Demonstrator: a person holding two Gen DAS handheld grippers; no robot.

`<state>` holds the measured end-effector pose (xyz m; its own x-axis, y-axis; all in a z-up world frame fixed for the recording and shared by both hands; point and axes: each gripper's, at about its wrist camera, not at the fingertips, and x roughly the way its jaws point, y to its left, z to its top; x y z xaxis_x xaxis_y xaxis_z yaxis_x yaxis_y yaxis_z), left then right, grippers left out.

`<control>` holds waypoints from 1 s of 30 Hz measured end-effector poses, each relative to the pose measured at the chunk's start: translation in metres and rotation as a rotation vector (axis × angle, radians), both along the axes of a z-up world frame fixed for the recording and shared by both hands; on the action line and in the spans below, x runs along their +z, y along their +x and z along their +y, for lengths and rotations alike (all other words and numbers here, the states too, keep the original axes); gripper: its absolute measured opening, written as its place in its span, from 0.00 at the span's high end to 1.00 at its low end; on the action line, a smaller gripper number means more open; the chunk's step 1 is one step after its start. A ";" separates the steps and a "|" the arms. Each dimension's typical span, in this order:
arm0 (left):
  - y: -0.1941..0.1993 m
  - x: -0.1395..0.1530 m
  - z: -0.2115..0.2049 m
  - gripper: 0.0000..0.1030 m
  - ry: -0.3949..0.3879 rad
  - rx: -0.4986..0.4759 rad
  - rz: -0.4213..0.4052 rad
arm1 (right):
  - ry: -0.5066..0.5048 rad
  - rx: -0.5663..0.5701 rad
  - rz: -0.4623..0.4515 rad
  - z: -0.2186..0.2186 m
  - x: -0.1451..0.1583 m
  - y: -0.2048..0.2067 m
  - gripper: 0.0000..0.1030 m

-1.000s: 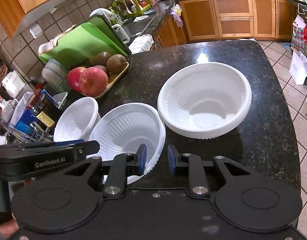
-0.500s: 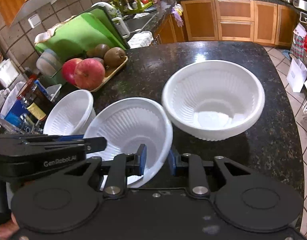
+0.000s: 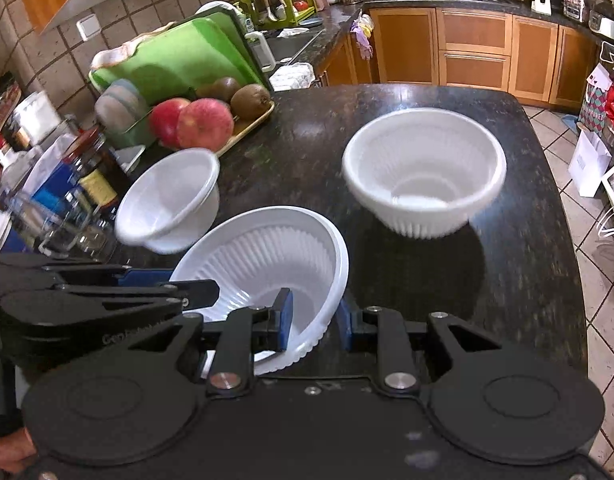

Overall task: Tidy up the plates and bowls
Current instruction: 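Lift the white bowl with the left tool and carry it toward the plates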

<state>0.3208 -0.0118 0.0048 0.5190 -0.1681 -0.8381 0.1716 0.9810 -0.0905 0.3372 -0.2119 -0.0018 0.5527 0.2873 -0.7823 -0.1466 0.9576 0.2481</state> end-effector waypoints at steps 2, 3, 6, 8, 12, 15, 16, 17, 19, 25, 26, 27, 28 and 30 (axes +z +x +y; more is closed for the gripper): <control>-0.011 0.001 0.003 0.68 -0.011 -0.008 0.002 | 0.016 0.000 0.007 0.000 0.000 -0.015 0.73; -0.016 0.002 0.005 0.68 -0.018 -0.012 0.003 | 0.020 -0.001 0.011 0.000 0.000 -0.022 0.73; -0.031 0.003 0.010 0.68 -0.030 -0.030 0.004 | 0.031 -0.004 0.027 0.002 -0.002 -0.041 0.72; -0.041 0.004 0.012 0.68 -0.037 -0.045 0.002 | 0.035 -0.010 0.035 0.004 -0.002 -0.054 0.73; -0.059 0.005 0.018 0.68 -0.047 -0.075 0.005 | 0.042 -0.029 0.045 0.006 -0.005 -0.078 0.73; -0.072 0.006 0.019 0.68 -0.040 -0.098 0.000 | 0.047 -0.045 0.055 0.011 -0.007 -0.094 0.73; -0.077 0.005 0.020 0.68 -0.039 -0.106 -0.001 | 0.046 -0.052 0.055 0.013 -0.008 -0.099 0.73; -0.082 0.005 0.020 0.68 -0.041 -0.113 -0.003 | 0.043 -0.059 0.054 0.015 -0.008 -0.103 0.73; -0.091 0.005 0.020 0.68 -0.046 -0.128 -0.002 | 0.033 -0.071 0.049 0.016 -0.008 -0.115 0.73; -0.110 0.006 0.022 0.68 -0.041 -0.156 -0.013 | 0.028 -0.090 0.042 0.021 -0.008 -0.145 0.73; -0.111 0.006 0.022 0.68 -0.039 -0.161 -0.016 | 0.025 -0.094 0.039 0.022 -0.008 -0.148 0.73; -0.114 0.006 0.022 0.68 -0.037 -0.166 -0.020 | 0.021 -0.097 0.036 0.023 -0.007 -0.151 0.73; -0.116 0.006 0.023 0.68 -0.036 -0.169 -0.023 | 0.018 -0.100 0.033 0.024 -0.007 -0.153 0.73; -0.118 0.005 0.023 0.68 -0.035 -0.174 -0.027 | 0.011 -0.106 0.030 0.025 -0.008 -0.157 0.73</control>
<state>0.2032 0.0115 0.0096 0.5016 -0.2864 -0.8163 0.3413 0.9326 -0.1175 0.1805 -0.1872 -0.0097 0.5567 0.2375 -0.7960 -0.0369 0.9644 0.2619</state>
